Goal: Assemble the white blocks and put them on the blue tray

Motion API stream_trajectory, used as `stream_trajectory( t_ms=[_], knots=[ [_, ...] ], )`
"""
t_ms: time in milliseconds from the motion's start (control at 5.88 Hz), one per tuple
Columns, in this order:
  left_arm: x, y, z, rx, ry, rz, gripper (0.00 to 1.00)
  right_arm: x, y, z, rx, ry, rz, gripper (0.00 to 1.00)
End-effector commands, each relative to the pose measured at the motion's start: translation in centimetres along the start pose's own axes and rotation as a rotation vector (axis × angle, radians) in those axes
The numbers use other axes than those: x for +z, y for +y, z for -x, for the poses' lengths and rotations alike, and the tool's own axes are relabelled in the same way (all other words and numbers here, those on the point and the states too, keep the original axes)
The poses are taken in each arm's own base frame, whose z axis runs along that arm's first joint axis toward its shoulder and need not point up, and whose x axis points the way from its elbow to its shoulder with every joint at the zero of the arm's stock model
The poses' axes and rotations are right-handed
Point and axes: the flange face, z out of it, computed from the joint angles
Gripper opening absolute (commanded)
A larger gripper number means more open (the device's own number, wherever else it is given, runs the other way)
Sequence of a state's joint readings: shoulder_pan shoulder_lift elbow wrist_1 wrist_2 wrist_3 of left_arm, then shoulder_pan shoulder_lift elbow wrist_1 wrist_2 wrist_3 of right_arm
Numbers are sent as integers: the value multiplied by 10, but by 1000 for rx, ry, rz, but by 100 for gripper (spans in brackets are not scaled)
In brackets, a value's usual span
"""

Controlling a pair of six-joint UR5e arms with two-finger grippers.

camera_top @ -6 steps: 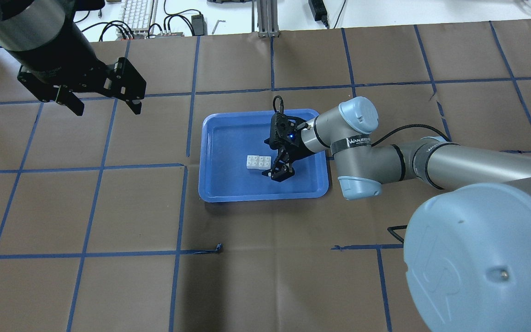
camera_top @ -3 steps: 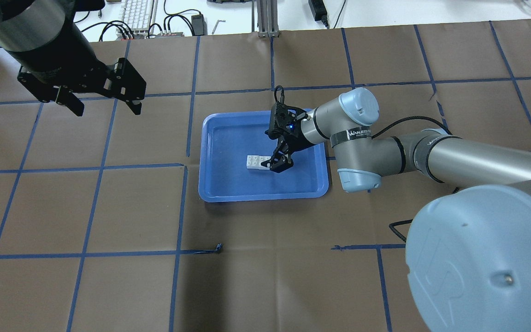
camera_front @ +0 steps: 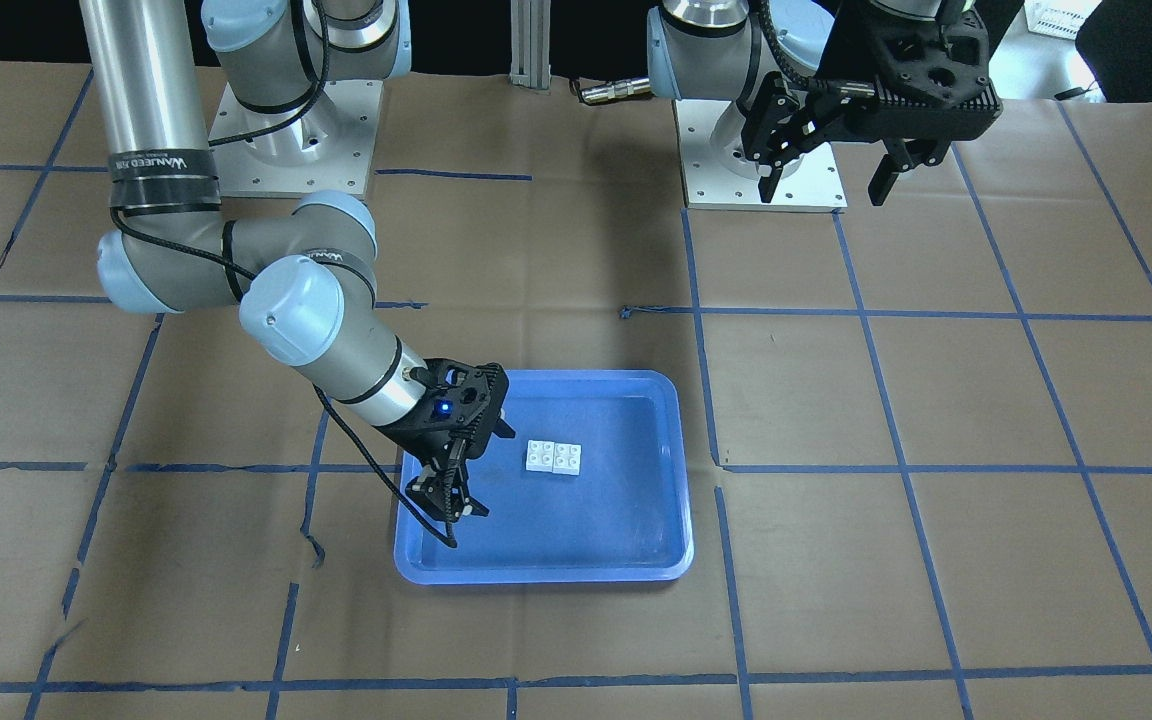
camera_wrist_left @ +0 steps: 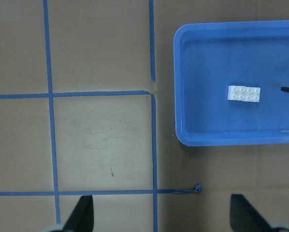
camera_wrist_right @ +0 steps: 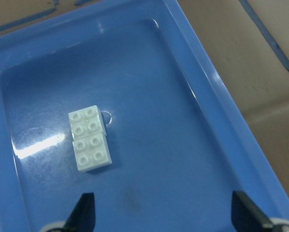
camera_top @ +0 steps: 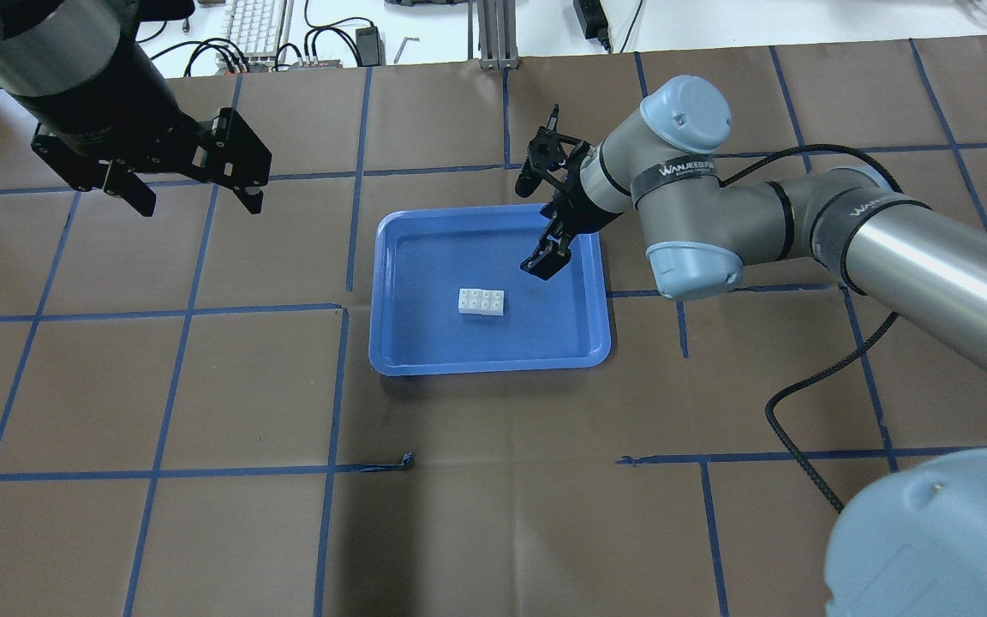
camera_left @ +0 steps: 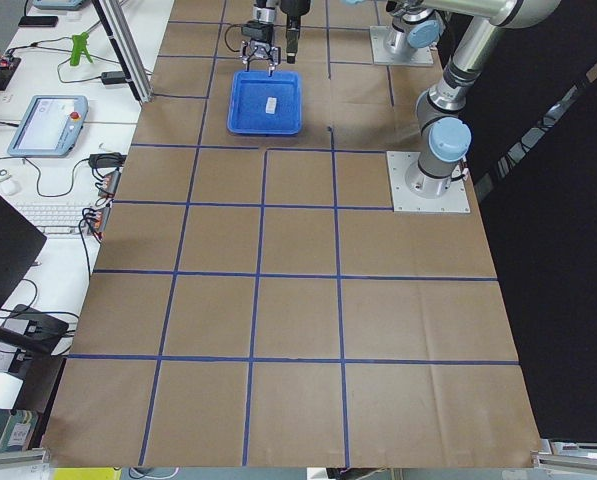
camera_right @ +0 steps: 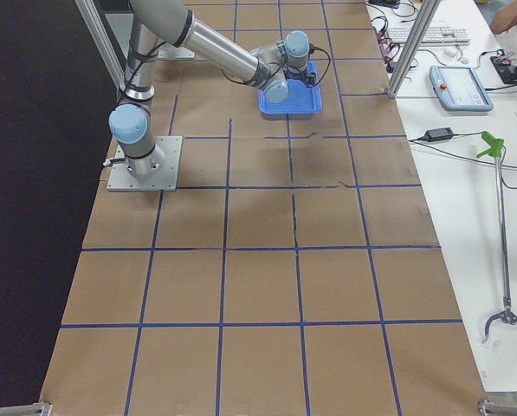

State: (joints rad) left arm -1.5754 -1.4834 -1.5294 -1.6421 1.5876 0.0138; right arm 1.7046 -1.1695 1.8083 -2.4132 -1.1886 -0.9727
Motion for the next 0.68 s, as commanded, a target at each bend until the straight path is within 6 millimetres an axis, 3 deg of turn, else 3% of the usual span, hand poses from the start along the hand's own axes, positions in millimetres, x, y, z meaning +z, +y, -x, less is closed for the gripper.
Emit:
stream_trajectory(
  t_ms=[0, 170, 511],
  knots=[
    [0, 0, 0, 0, 0, 1, 99, -35, 15, -6, 272, 86, 148, 100],
    [0, 0, 0, 0, 0, 1, 99, -65, 25, -10, 410, 160, 202, 100],
    [-1, 2, 0, 0, 0, 2, 99, -102, 54, -23, 732, 184, 222, 100]
  ],
)
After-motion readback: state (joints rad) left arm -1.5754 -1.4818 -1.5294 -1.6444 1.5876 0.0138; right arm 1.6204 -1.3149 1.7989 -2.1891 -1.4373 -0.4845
